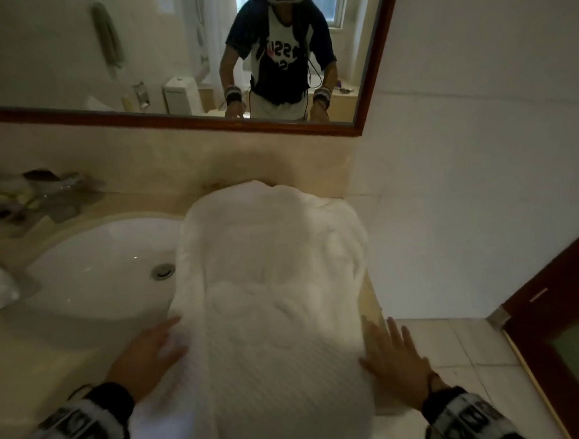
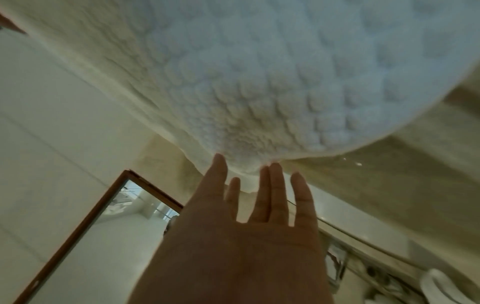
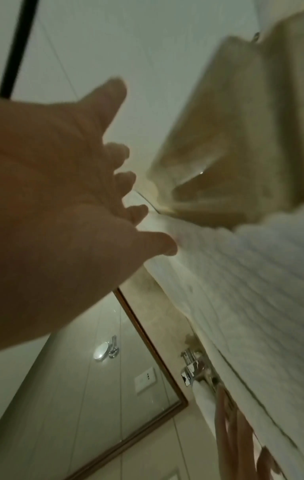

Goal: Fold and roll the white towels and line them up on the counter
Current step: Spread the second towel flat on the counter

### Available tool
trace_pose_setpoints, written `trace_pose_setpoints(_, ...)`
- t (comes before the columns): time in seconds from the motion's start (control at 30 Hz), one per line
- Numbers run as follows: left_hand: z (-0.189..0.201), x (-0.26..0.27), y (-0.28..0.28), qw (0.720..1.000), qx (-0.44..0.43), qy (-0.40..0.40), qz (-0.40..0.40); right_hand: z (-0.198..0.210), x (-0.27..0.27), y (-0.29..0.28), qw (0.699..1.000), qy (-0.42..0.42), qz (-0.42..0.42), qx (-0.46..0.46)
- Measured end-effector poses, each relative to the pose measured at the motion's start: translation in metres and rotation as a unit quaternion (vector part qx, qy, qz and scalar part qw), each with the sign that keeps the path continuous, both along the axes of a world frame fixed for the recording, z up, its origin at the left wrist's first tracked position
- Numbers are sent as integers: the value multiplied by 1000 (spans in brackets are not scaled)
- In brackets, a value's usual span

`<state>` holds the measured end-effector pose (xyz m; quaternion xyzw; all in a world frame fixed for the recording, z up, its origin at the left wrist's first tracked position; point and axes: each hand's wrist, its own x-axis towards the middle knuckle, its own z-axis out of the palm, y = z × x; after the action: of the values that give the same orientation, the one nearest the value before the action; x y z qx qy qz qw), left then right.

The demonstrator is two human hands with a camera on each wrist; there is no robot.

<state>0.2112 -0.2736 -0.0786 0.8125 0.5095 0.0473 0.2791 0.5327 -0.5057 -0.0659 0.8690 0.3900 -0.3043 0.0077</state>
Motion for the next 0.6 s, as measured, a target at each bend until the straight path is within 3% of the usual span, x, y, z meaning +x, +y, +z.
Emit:
trace_pose_setpoints(0.1,-6,-2,-7,993,29,104,40,-14,-32,3,999,-18,13,41)
trace_pose_setpoints(0.17,-8,-2,-15,982,3,158,105,-16,-47,9,985,12,-55,165)
trace_pose_setpoints(0.23,-9,2,-24,981,-20,143,128,-14,-60,15,947,68,-136,284)
trace_pose_setpoints(0.33,-9,5,-29,986,-79,41,139,-15,-69,21,879,213,-229,361)
trace_pose_setpoints(0.47,-7,2,-28,983,-85,-12,161,-12,-70,20,756,429,-354,346)
trace_pose_setpoints(0.57,-3,-2,-28,981,-90,-39,169,4,-72,15,661,559,-364,343)
trace_pose_setpoints(0.6,-2,-3,-29,980,-96,-41,169,9,-73,15,646,578,-359,345)
